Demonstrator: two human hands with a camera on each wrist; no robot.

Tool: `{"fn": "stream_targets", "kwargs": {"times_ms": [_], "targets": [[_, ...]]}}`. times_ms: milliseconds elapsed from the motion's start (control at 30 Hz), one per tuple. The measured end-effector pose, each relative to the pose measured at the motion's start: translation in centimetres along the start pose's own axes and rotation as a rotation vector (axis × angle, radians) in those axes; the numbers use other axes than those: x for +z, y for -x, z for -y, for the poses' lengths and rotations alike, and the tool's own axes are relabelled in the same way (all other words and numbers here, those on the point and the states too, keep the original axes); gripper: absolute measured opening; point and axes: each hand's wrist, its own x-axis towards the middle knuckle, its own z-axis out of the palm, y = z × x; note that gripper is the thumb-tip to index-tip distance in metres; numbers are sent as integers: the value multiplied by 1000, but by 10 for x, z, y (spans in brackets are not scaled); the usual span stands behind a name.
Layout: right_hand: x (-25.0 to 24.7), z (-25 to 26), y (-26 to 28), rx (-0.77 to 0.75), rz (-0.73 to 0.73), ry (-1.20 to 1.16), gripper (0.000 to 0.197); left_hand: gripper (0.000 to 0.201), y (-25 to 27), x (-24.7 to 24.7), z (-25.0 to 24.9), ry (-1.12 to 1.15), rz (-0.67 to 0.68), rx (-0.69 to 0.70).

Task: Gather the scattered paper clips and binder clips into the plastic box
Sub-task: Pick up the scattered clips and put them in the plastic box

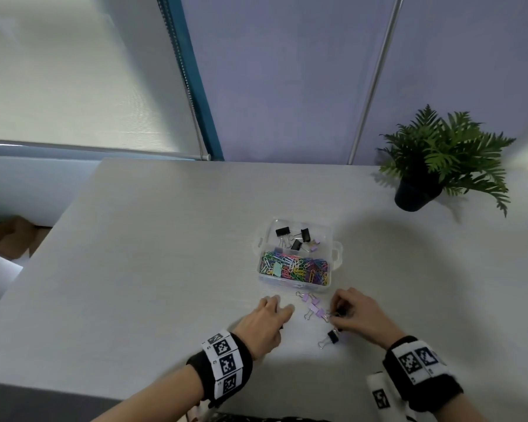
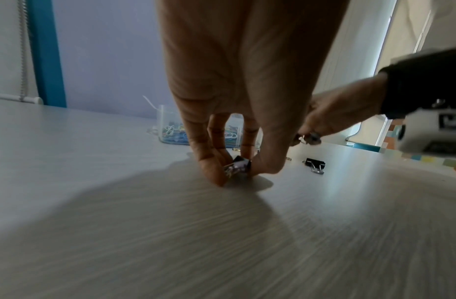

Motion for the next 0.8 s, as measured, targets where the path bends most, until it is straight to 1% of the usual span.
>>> {"fn": "stream_targets", "kwargs": {"times_ms": [67,100,133,200,267,300,367,400,467,500,533,567,633,700,800], "targets": [[-14,23,0,-22,66,-234,14,54,2,3,1,9,-9,-18],[-22,34,-4,-41,88,-307,12,54,3,4,1,10,-12,-22],[-31,44,-12,-70,72,-334,10,53,3,4,0,8,-17,-20],[-46,58,-37,-109,-48,-352,9,53,4,4,-1,0,-21,-15],[-51,66,-66,-98,-181,-347,11,52,4,3,-3,-9,-22,-18],[-49,68,-80,-92,-222,-325,12,52,4,3,-3,-13,-24,-19],[-40,71,-101,-101,-225,-146,11,52,5,3,-4,-16,-31,-17],[-34,72,-107,-122,-188,-2,12,52,5,3,-3,-14,-32,-16],[-21,73,-112,-209,-100,305,23,52,6,5,-1,3,-39,-23],[-15,77,-111,-297,-95,431,24,51,6,7,1,11,-45,-27],[-9,81,-108,-420,-116,535,24,51,6,8,2,13,-47,-28],[-3,84,-106,-558,-135,621,28,50,6,9,3,13,-51,-23],[10,84,-107,-724,-91,782,43,47,8,10,4,18,-42,-15],[18,79,-113,-801,-23,843,45,39,8,9,6,32,-30,-11],[16,76,-115,-823,18,779,34,32,11,4,9,81,-24,-7]]}}
